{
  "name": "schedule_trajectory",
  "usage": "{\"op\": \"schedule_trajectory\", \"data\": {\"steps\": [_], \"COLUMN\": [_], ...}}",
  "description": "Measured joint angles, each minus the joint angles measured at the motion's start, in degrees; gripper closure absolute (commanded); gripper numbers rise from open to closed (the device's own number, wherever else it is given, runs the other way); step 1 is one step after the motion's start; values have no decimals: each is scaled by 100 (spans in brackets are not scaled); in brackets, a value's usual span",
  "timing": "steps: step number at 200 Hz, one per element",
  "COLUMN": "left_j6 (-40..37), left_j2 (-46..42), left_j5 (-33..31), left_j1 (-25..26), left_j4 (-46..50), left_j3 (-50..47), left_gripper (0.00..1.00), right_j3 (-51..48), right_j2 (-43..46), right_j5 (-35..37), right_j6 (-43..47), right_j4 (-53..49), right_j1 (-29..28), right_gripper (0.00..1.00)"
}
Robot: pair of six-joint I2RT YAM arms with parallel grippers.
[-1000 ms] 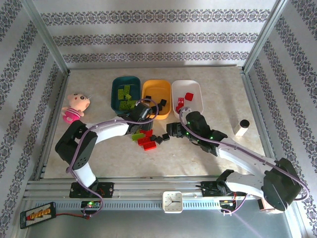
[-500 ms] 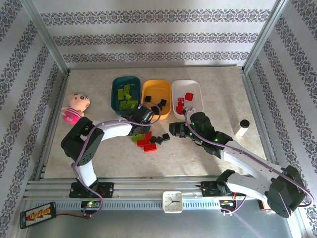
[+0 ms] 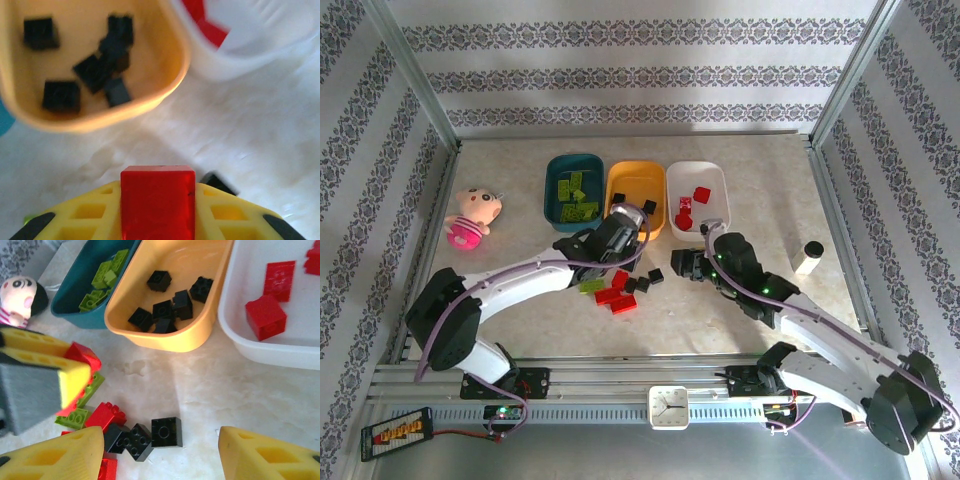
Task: Sort the legos into containers by color
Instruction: Pick up the lego from the center of the table, then place the lego in the container.
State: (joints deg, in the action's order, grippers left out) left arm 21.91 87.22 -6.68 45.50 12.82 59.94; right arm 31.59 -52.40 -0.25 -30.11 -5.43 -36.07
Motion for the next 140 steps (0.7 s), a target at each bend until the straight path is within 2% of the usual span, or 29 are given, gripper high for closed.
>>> {"op": "schedule_trajectory", "data": {"steps": [32, 62, 98, 115, 140], "left_j6": [66, 107, 205, 275, 431], "left_j2": [658, 1910, 3331, 3923, 4638], "left_j5": [127, 358, 599, 710, 957], "left_j1": [-11, -48, -221, -313, -391], "left_j4": [-35, -31, 179, 391, 697], "left_j3": [1099, 2448, 4061, 4865, 5904], "left_gripper": [69, 69, 69, 65, 55], "right_j3": [-197, -310, -411, -468, -538], "right_j2": [903, 1622, 1963, 2013, 2031], "right_j5": [332, 520, 535, 522, 470], "right_j6": [-24, -22, -22, -22, -24], "right_j4": [-264, -522, -855, -946, -1025], "right_j1": [90, 149, 149, 149, 149], "right_gripper": [37, 37, 37, 37, 36]}}
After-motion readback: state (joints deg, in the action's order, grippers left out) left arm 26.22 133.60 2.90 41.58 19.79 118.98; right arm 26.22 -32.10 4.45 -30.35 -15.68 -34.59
